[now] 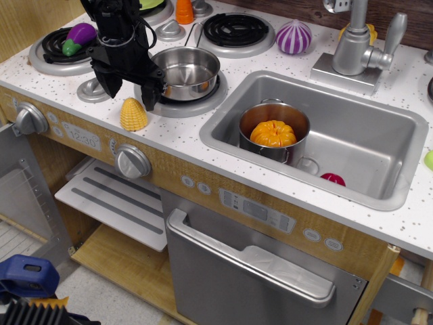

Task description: Put corn in pan which is on stove

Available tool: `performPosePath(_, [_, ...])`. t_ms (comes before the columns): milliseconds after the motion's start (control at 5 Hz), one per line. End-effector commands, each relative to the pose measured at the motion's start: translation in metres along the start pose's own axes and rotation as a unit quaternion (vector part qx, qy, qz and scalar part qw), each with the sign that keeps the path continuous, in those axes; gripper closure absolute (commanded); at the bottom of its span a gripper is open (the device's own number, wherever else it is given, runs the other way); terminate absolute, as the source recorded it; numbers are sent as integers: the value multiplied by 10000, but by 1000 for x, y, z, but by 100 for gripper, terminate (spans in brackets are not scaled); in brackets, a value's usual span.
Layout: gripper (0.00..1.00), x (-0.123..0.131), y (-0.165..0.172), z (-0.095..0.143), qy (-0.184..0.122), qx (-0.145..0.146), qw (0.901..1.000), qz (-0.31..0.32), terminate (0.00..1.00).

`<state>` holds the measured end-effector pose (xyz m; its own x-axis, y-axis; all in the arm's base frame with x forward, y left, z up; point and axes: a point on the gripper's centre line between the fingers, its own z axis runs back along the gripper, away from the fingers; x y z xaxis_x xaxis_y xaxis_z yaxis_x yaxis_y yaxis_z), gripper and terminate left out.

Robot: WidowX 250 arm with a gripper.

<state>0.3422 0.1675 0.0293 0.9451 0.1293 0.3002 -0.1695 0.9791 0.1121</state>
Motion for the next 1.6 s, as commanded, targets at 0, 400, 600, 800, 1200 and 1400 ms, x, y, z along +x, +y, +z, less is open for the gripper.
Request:
performPosePath(0, [0, 0, 0, 0, 0, 0, 10000, 0, 0])
performPosePath(400, [0, -7, -3, -5, -126, -47, 9999, 84, 0])
performPosePath(600, [100, -7, -3, -8, -190, -30, 9998, 87, 0])
performPosePath(800, [100, -3, 0, -7, -193, -76, 9998, 26, 0])
performPosePath(1200, [100, 11, 6, 36, -272, 539, 9980, -201, 0])
performPosePath(1400, [100, 23, 3, 57, -418, 753, 9957, -351, 0])
